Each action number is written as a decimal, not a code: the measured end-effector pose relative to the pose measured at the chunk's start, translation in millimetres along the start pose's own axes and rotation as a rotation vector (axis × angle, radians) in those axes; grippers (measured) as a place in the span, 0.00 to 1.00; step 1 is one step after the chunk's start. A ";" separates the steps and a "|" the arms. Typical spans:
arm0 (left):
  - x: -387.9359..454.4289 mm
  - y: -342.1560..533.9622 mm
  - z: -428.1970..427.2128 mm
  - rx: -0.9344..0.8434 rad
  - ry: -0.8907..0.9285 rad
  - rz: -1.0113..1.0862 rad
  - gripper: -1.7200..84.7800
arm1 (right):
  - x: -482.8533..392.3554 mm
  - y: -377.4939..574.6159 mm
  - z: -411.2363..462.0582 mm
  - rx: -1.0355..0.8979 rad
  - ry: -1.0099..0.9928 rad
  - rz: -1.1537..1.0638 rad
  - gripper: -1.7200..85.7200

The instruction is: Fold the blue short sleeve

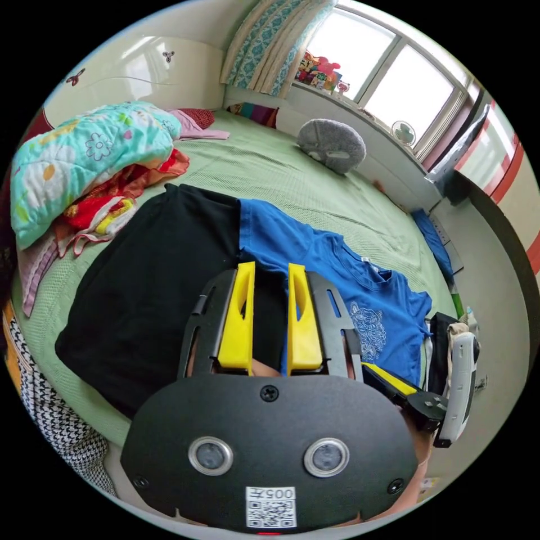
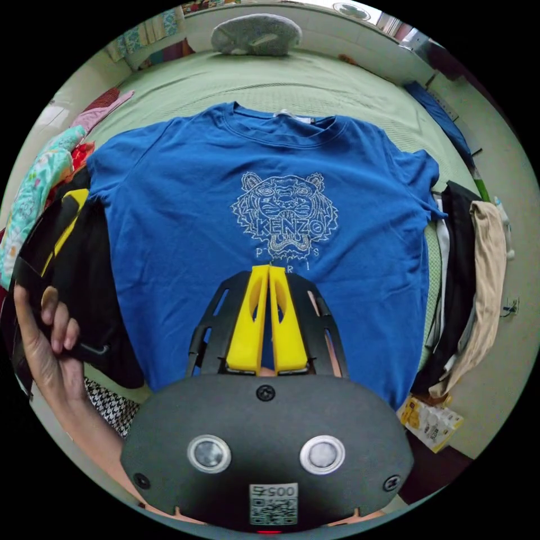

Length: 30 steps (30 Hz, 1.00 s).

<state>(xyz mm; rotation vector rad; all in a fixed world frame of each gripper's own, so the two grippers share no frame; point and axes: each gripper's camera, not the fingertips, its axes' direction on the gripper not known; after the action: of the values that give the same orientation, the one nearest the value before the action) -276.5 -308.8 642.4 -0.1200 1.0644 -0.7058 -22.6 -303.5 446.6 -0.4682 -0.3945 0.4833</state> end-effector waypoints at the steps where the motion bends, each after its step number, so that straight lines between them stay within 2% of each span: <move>1: 0.1 0.5 -3.3 0.006 -0.021 0.014 0.13 | -0.3 0.4 -1.0 -0.008 0.002 -0.004 0.01; 4: 0.1 3.1 -7.9 0.013 -0.063 0.054 0.12 | 0.9 4.6 -10.8 0.010 -0.055 -0.037 0.01; 10: 6.2 11.2 -7.9 -0.041 -0.025 0.139 0.12 | 13.0 13.9 -26.3 0.039 -0.219 -0.063 0.00; 16: 10.0 -5.8 -13.9 -0.011 -0.132 0.162 0.13 | 28.7 26.6 -33.1 0.102 -0.409 -0.039 0.01; 21: -12.4 -12.2 2.7 -0.021 -0.135 0.094 0.14 | 31.4 34.7 -38.4 0.156 -0.396 -0.074 0.01; 30: -49.3 -17.6 31.9 -0.061 0.019 0.052 0.16 | 24.4 42.4 -44.7 0.250 -0.399 -0.165 0.07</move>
<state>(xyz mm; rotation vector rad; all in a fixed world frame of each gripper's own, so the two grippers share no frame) -272.6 -301.3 703.1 -0.1384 1.1037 -0.6292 3.3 -272.3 394.2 -0.0919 -0.7407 0.4579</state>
